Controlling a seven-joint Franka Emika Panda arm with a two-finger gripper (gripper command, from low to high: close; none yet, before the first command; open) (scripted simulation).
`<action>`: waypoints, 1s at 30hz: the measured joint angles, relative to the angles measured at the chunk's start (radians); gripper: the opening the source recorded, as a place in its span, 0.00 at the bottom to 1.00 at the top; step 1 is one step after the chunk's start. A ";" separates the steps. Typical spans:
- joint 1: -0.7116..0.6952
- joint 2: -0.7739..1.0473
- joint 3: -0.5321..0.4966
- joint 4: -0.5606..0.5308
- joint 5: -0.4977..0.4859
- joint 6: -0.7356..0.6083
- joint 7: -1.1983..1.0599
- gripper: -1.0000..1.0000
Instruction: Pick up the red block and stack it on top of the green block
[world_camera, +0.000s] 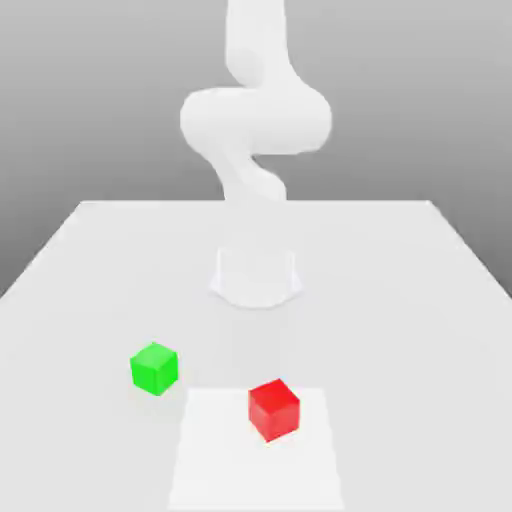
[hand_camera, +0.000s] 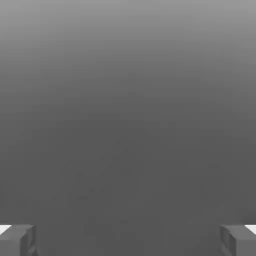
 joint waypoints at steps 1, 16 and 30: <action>-0.015 0.035 0.018 -0.023 0.003 0.022 0.047 0.50; -0.167 0.511 0.213 -0.340 0.003 0.327 0.714 0.50; -0.083 0.945 0.092 -0.428 -0.203 0.649 1.131 0.00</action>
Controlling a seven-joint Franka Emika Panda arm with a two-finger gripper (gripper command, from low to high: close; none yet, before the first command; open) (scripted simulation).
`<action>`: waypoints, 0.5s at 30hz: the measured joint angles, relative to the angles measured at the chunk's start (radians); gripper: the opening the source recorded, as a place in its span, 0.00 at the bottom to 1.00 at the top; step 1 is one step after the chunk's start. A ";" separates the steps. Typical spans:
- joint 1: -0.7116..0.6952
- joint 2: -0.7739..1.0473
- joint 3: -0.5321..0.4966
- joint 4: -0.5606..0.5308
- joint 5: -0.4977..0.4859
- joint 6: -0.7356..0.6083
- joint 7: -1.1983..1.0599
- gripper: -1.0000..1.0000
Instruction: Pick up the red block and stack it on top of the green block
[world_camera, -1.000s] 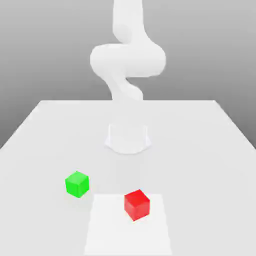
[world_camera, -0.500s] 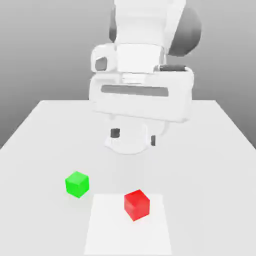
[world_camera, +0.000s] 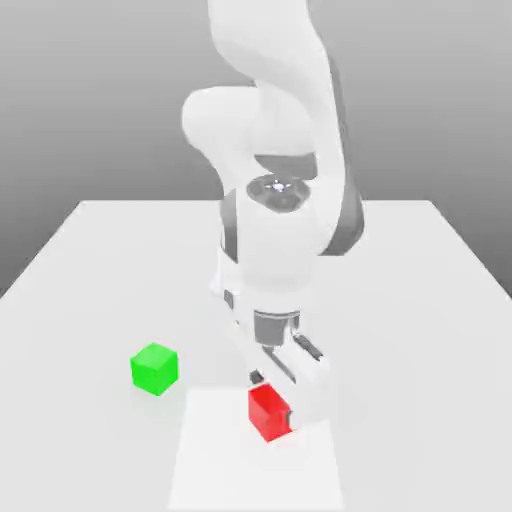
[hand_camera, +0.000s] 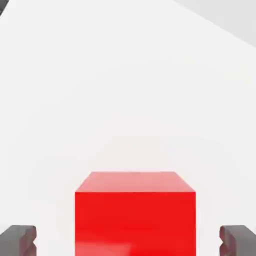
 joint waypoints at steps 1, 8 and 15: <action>0.000 0.000 0.000 0.000 0.000 0.000 0.000 0.00; -0.027 -0.050 0.039 -0.008 0.045 -0.039 -0.032 0.00; -0.090 -0.294 0.023 -0.073 0.188 -0.218 -0.172 0.00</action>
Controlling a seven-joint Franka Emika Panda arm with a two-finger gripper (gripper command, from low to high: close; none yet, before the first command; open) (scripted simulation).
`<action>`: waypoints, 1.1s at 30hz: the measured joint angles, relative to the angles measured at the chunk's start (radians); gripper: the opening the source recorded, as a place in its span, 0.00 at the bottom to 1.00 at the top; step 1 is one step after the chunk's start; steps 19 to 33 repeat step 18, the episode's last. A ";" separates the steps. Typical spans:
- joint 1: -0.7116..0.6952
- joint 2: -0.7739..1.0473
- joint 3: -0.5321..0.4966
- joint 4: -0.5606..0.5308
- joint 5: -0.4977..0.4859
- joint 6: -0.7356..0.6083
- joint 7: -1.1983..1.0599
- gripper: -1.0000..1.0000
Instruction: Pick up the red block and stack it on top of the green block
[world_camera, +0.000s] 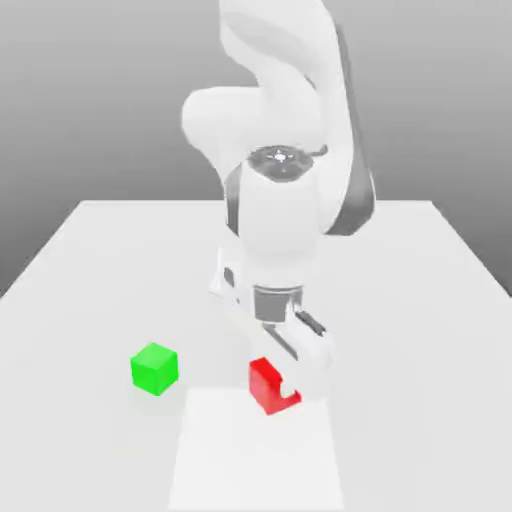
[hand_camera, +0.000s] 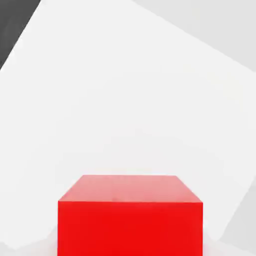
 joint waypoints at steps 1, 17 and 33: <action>-0.030 -0.036 -0.029 -0.020 -0.006 -0.016 -0.016 0.00; -0.271 0.037 -0.201 -0.142 -0.004 0.180 -0.151 1.00; -0.271 0.037 -0.201 -0.142 -0.004 0.180 -0.151 1.00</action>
